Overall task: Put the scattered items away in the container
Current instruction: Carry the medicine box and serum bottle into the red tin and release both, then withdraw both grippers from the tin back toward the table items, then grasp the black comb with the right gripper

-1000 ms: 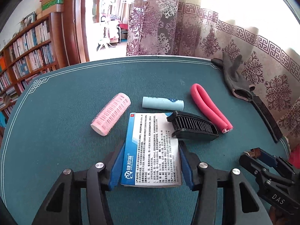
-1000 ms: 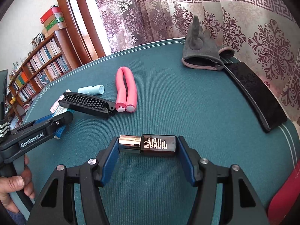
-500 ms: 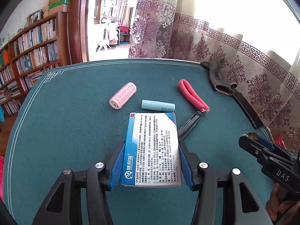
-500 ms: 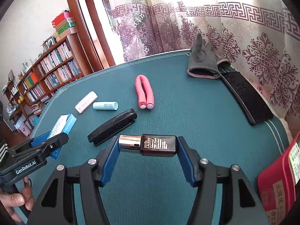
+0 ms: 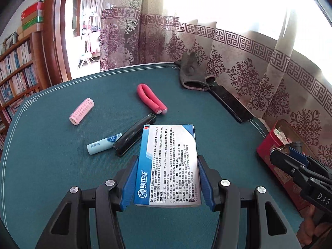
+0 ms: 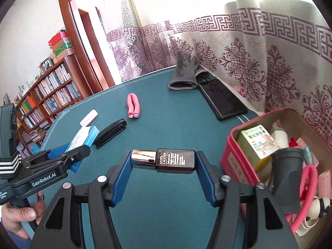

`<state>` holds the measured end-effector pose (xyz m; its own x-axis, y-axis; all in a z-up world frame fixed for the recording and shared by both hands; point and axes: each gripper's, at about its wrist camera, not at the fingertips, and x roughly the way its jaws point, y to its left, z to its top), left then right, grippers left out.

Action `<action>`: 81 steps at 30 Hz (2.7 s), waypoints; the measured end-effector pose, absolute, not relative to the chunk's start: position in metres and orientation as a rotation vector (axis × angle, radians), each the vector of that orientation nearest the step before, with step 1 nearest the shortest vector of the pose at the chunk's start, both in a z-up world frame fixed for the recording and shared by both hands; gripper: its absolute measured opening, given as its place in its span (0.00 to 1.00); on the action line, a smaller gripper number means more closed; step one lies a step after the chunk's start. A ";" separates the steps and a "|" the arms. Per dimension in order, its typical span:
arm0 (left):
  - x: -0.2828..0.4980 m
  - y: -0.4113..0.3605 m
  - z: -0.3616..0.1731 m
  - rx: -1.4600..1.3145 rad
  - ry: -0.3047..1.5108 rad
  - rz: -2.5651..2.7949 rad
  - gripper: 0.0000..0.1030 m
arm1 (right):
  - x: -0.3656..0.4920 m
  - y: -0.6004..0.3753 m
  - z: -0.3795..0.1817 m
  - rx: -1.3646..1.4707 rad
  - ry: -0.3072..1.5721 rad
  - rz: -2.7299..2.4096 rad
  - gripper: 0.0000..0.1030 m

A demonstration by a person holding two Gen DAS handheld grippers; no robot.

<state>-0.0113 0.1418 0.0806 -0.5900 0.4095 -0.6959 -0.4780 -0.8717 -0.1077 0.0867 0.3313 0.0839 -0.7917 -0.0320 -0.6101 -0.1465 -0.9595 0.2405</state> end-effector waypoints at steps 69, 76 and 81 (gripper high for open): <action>-0.018 0.093 0.043 -1.189 -0.098 2.482 0.83 | 0.129 0.358 0.106 -0.881 0.418 2.842 0.77; -0.039 0.040 0.030 -1.230 -0.165 2.585 0.83 | 0.079 0.310 0.090 -1.048 0.433 2.925 0.77; -0.044 0.022 0.022 -1.226 -0.179 2.610 0.83 | 0.033 0.273 0.080 -1.172 0.451 2.964 0.77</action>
